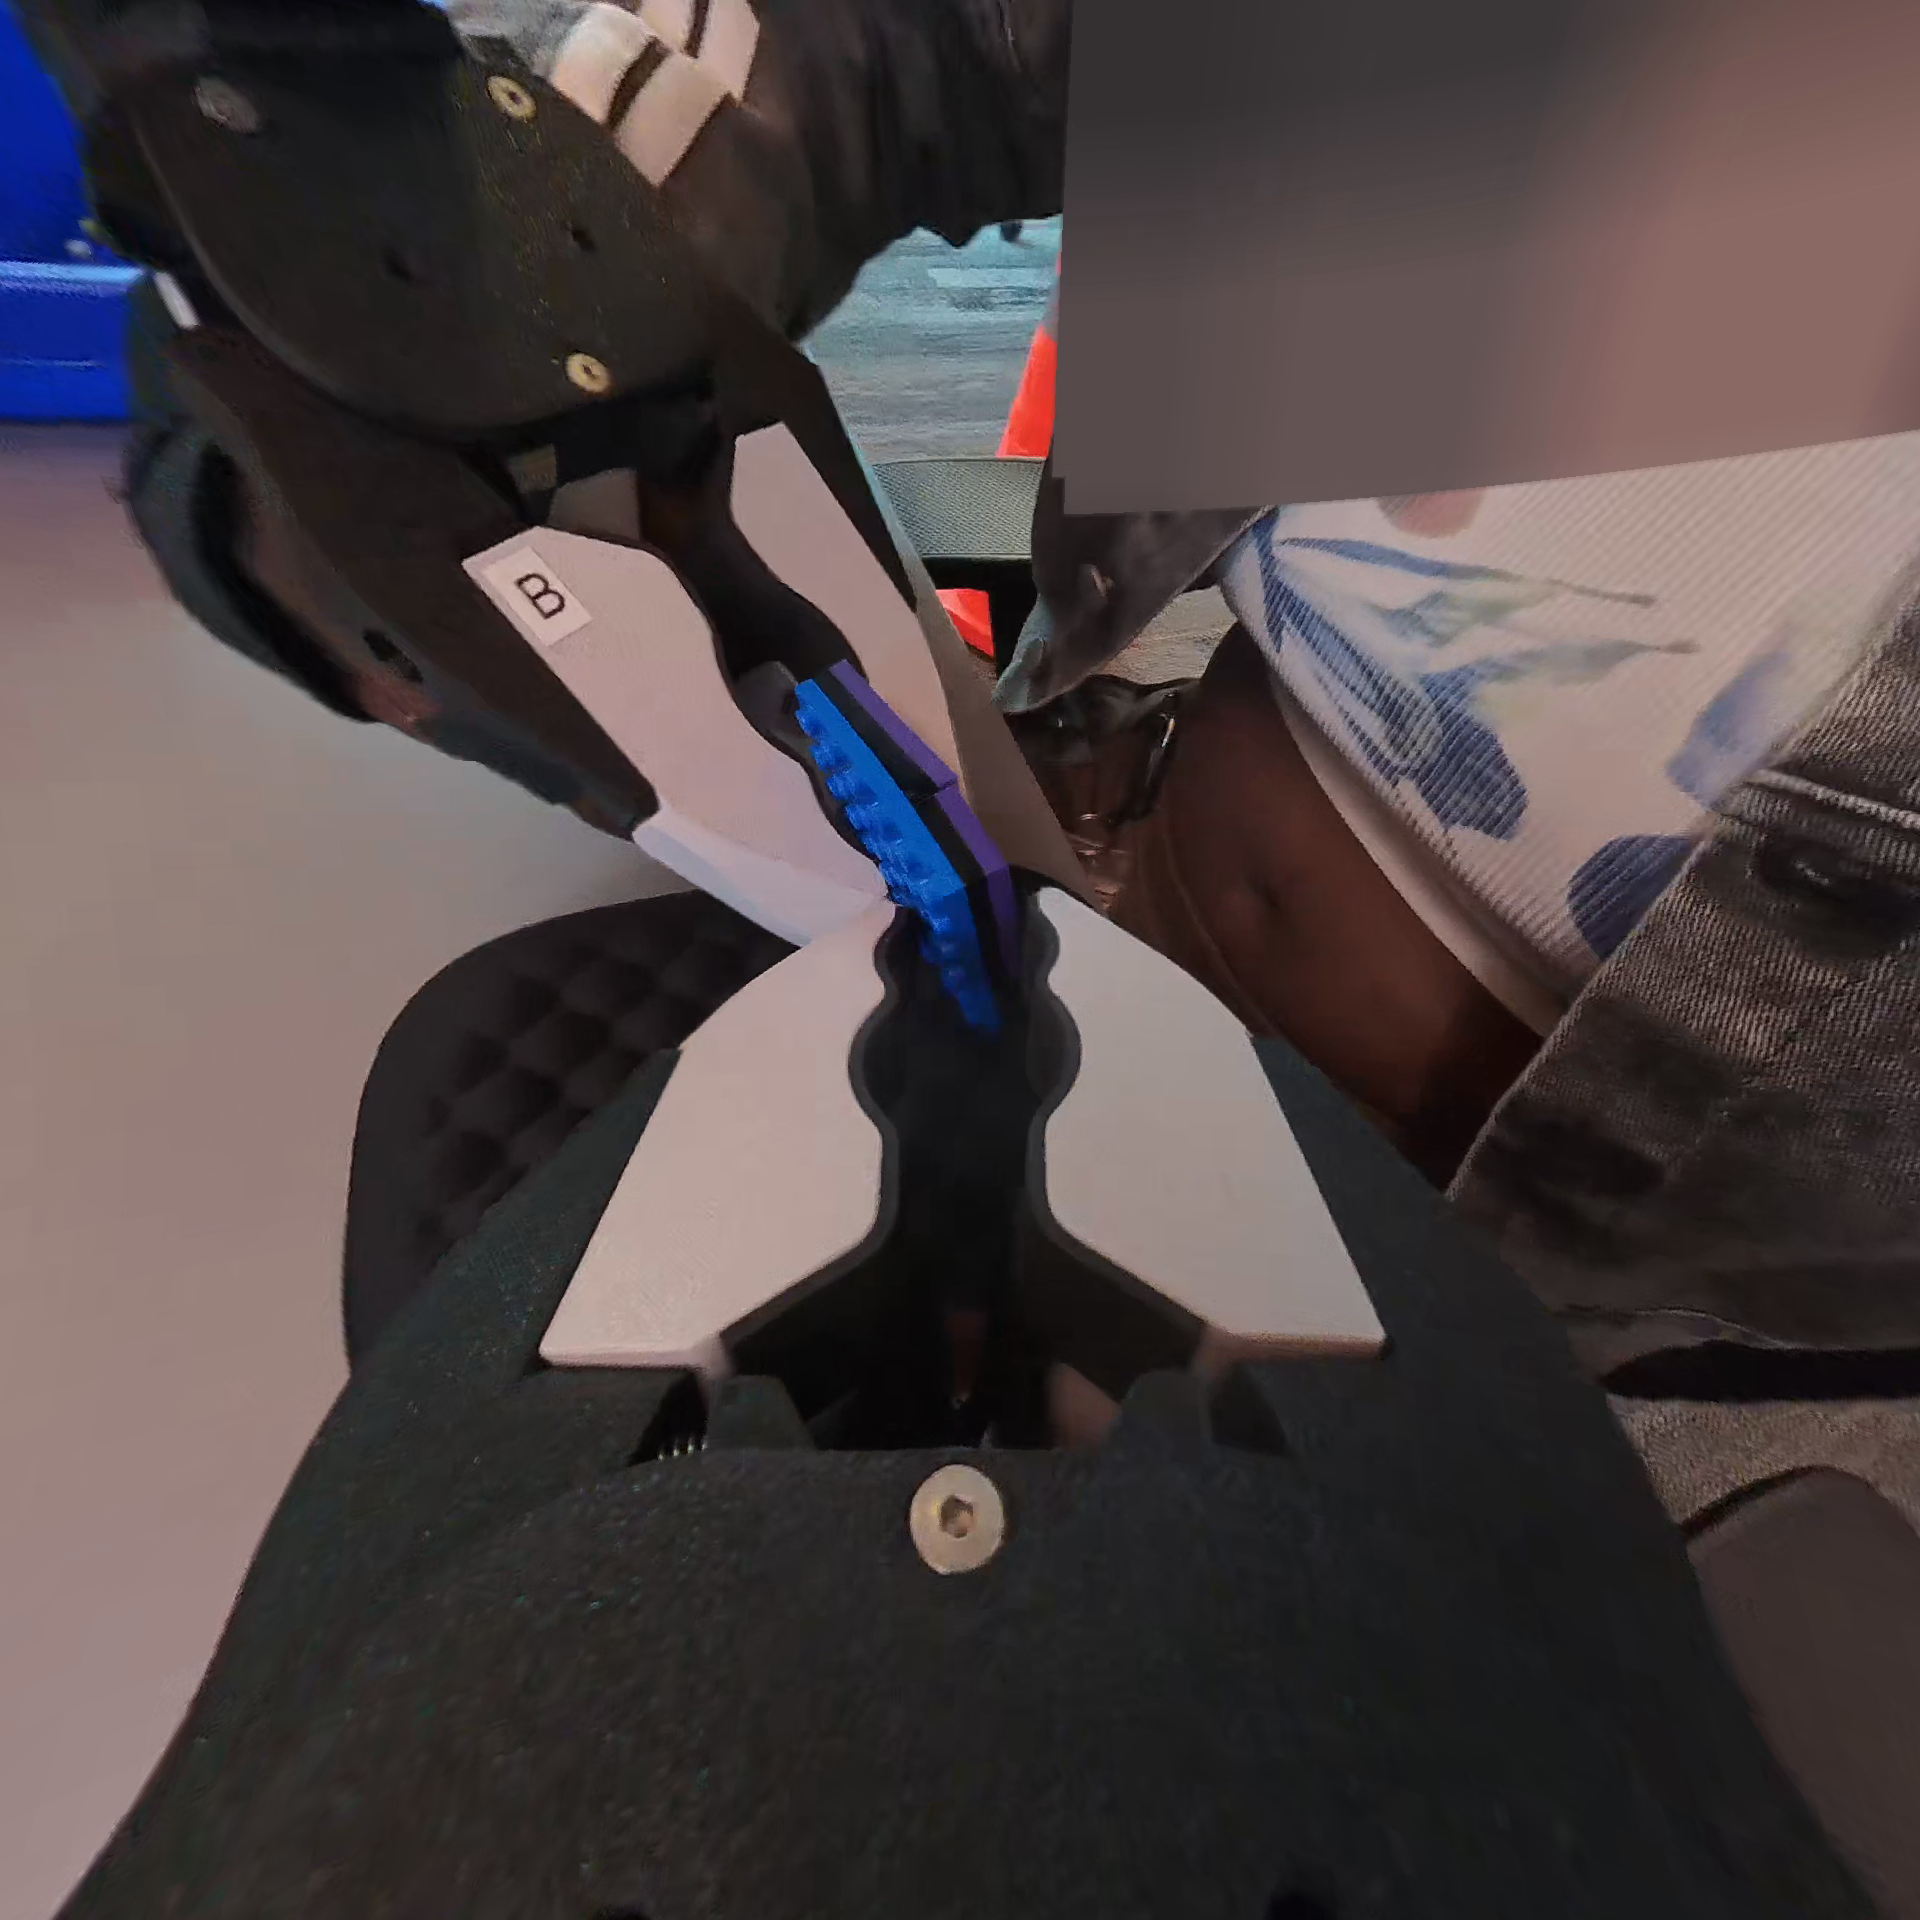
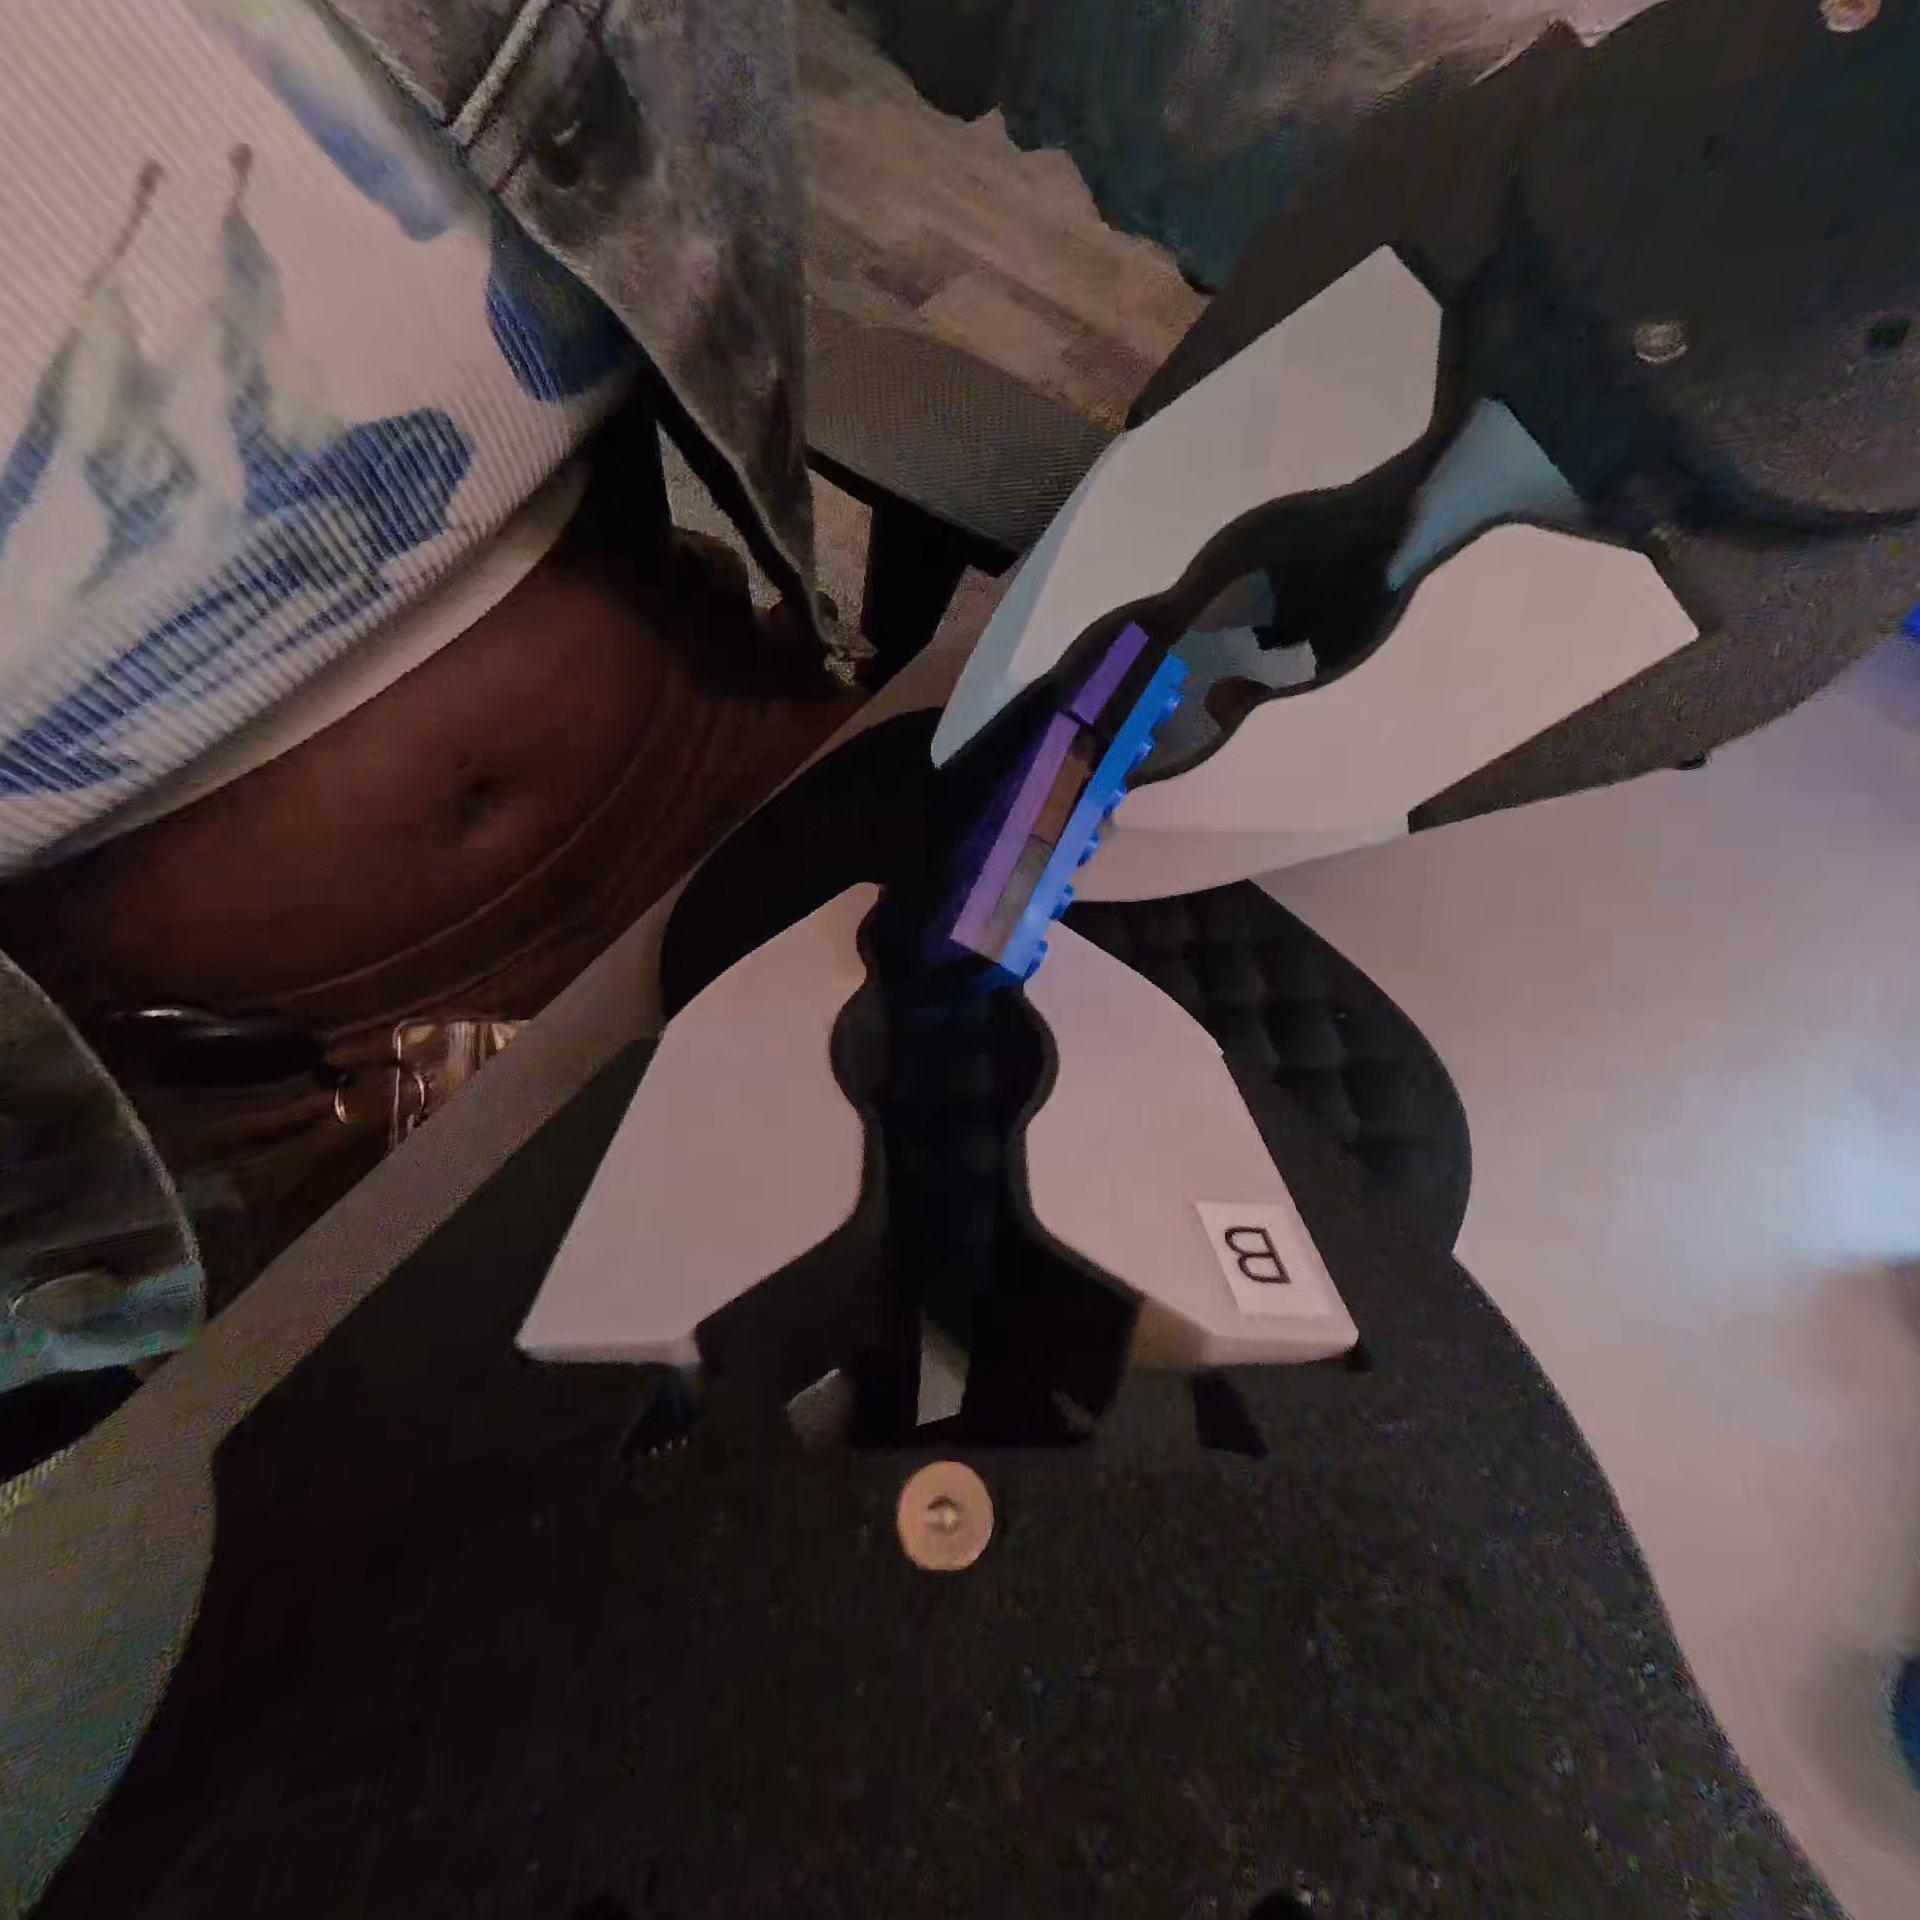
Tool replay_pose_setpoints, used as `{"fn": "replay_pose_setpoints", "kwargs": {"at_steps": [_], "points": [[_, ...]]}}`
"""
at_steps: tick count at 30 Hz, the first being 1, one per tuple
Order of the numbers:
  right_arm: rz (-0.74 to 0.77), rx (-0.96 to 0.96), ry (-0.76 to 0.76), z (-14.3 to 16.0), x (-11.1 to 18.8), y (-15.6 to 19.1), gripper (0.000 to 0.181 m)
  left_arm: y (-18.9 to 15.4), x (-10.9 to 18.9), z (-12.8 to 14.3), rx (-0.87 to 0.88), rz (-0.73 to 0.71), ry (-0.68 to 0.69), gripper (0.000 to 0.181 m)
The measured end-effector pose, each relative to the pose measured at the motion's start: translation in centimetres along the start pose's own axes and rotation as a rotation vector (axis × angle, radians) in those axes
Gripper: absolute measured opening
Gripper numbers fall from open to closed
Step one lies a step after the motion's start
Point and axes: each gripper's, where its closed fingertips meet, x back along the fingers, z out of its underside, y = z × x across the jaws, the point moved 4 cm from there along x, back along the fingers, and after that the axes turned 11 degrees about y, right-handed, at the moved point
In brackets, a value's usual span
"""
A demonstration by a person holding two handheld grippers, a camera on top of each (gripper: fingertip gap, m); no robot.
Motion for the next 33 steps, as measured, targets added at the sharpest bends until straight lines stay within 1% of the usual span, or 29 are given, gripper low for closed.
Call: {"fn": "replay_pose_setpoints", "kwargs": {"at_steps": [3,5,6,7,8,9,10,11,12,13,14,15,16,17,18,19,20,22,23,25,27,29,31,33], "points": [[-0.071,0.059,0.005,0.0,0.4,-0.2,0.019,0.3,0.0,-0.2,-0.006,0.055,-0.044,0.020],[-0.097,0.072,-0.011,0.3,0.4,-0.5,0.019,0.6,0.0,0.1,0.006,0.042,-0.092,0.020],[-0.067,0.040,0.005,0.9,0.3,-1.0,0.019,1.1,0.0,0.6,0.025,-0.024,-0.083,0.020],[-0.028,-0.025,-0.013,1.3,0.3,-1.6,0.019,1.6,0.5,1.0,0.047,-0.090,-0.105,0.018],[0.019,-0.120,-0.064,1.6,0.6,-2.3,0.018,2.3,1.1,1.2,0.096,-0.165,-0.145,0.015],[0.105,-0.244,-0.103,2.0,1.1,-3.5,0.021,3.1,1.9,1.6,0.146,-0.272,-0.173,0.012],[0.210,-0.368,-0.160,2.2,1.8,-4.6,0.035,3.4,2.4,1.6,0.177,-0.345,-0.209,0.012],[0.302,-0.472,-0.190,2.6,2.6,-5.3,0.042,3.9,3.0,1.6,0.233,-0.449,-0.230,0.011],[0.390,-0.537,-0.200,2.9,3.2,-5.5,0.043,4.2,3.6,1.7,0.256,-0.561,-0.237,0.011],[0.493,-0.555,-0.208,2.8,3.9,-5.4,0.045,4.7,4.4,1.9,0.312,-0.695,-0.263,0.011],[0.647,-0.561,-0.187,2.7,4.7,-5.3,0.044,5.2,5.1,2.3,0.388,-0.794,-0.286,0.011],[0.813,-0.552,-0.150,2.5,5.6,-5.1,0.035,5.2,5.3,2.6,0.431,-0.839,-0.294,0.011],[0.949,-0.502,-0.140,1.6,6.2,-4.5,0.019,5.3,5.7,2.9,0.483,-0.899,-0.317,0.011],[1.049,-0.428,-0.172,0.3,6.5,-3.8,0.011,5.2,5.5,2.9,0.501,-0.906,-0.342,0.011],[1.116,-0.376,-0.197,-0.8,6.3,-3.3,0.004,5.0,5.2,2.7,0.517,-0.878,-0.368,0.011],[1.141,-0.368,-0.192,-1.3,5.9,-3.1,0.000,4.9,4.9,2.5,0.543,-0.858,-0.409,0.011],[1.136,-0.395,-0.170,-1.2,5.3,-3.3,0.005,4.7,4.7,2.1,0.554,-0.819,-0.460,0.011],[1.095,-0.461,-0.157,-0.6,4.3,-3.8,0.022,4.4,4.3,1.5,0.589,-0.750,-0.535,0.011],[1.071,-0.498,-0.168,-0.4,4.0,-4.0,0.031,4.3,4.1,1.2,0.589,-0.729,-0.549,0.011],[1.056,-0.551,-0.204,-0.2,4.3,-4.2,0.031,4.0,3.8,1.2,0.593,-0.727,-0.537,0.012],[1.050,-0.563,-0.241,-0.3,4.8,-4.2,0.031,3.9,3.6,1.2,0.606,-0.720,-0.549,0.011],[1.043,-0.574,-0.252,-0.4,4.8,-4.2,0.036,3.9,3.4,1.4,0.598,-0.751,-0.512,0.011],[1.043,-0.580,-0.240,-0.4,4.7,-4.3,0.039,3.9,3.1,1.7,0.576,-0.820,-0.443,0.011],[1.040,-0.606,-0.247,-0.4,4.5,-4.2,0.041,4.0,3.2,2.0,0.537,-0.938,-0.355,0.011]]}}
